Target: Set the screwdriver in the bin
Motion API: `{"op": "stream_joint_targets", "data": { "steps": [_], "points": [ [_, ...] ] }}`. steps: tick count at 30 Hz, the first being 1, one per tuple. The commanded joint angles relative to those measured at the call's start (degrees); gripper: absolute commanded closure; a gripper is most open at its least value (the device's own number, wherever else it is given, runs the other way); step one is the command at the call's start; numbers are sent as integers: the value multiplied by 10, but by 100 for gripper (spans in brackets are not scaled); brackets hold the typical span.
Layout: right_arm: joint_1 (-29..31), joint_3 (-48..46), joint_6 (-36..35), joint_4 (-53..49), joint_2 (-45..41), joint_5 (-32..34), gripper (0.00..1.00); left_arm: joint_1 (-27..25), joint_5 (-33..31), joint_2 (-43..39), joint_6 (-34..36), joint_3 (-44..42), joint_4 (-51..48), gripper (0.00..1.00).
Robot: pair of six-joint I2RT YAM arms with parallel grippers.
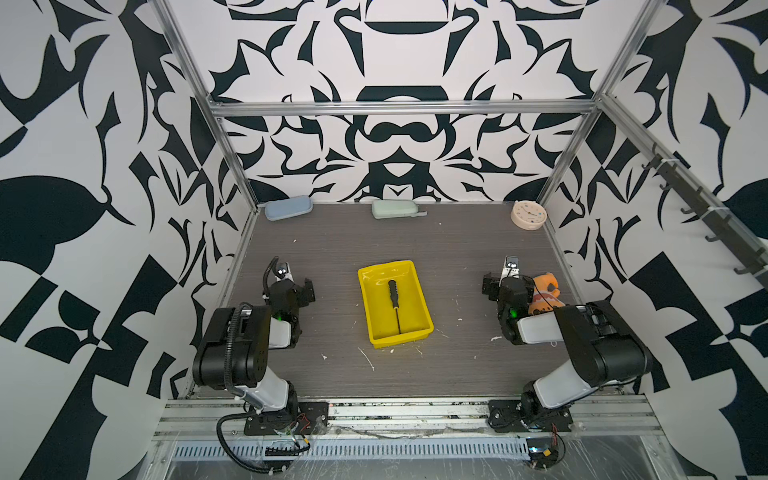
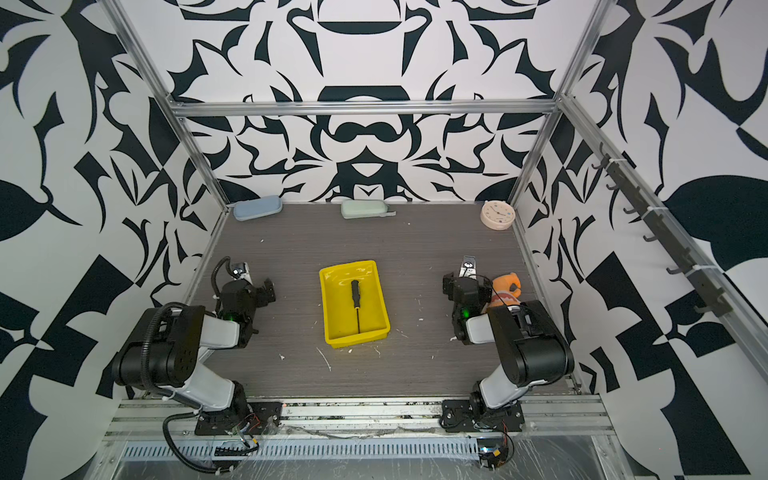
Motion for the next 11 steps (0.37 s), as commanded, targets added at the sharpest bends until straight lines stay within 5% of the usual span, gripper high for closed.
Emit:
{"op": "stream_joint_targets", "data": {
  "steps": [1,11],
  "points": [
    [-2,2,1,24,-5,0,0,4,28,-17,-7,20,-2,1],
    [-18,7,-17,9,-9,-102,0,4,28,-12,-6,19,8,1]
  ]
}}
